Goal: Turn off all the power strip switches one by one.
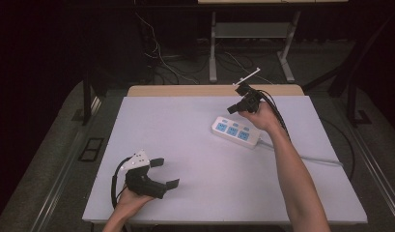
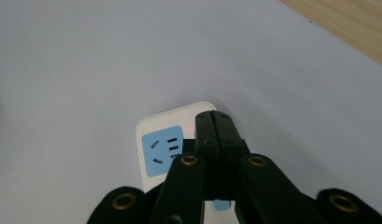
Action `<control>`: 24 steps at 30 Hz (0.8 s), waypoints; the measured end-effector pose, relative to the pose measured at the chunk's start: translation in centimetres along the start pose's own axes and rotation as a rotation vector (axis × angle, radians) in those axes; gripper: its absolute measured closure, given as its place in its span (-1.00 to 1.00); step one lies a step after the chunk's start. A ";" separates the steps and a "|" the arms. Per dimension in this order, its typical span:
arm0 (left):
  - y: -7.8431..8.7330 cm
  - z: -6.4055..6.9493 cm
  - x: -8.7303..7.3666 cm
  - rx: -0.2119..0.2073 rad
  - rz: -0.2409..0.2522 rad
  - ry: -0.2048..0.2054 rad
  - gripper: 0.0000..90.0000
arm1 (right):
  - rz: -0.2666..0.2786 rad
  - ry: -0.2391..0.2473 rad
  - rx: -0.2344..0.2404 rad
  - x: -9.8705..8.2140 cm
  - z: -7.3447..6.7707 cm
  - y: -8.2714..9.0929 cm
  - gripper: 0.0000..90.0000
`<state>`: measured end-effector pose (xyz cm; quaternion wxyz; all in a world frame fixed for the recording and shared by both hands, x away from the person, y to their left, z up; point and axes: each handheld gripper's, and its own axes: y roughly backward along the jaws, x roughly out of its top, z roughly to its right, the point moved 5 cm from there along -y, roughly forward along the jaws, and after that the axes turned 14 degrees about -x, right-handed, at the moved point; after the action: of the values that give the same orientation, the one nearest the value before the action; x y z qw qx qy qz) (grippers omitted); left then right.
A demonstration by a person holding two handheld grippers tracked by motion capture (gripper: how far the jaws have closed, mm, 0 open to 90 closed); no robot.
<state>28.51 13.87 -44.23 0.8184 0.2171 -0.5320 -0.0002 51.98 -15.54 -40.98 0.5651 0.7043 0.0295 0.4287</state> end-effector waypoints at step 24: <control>0.1 0.0 0.0 0.000 0.004 -0.002 -1.00 | -0.037 -0.017 0.040 -0.6 -1.1 -3.3 1.00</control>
<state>28.51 13.93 -44.17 0.8180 0.2160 -0.5332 0.0010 52.32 -13.87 -44.03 0.5591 0.7183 0.0465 0.4114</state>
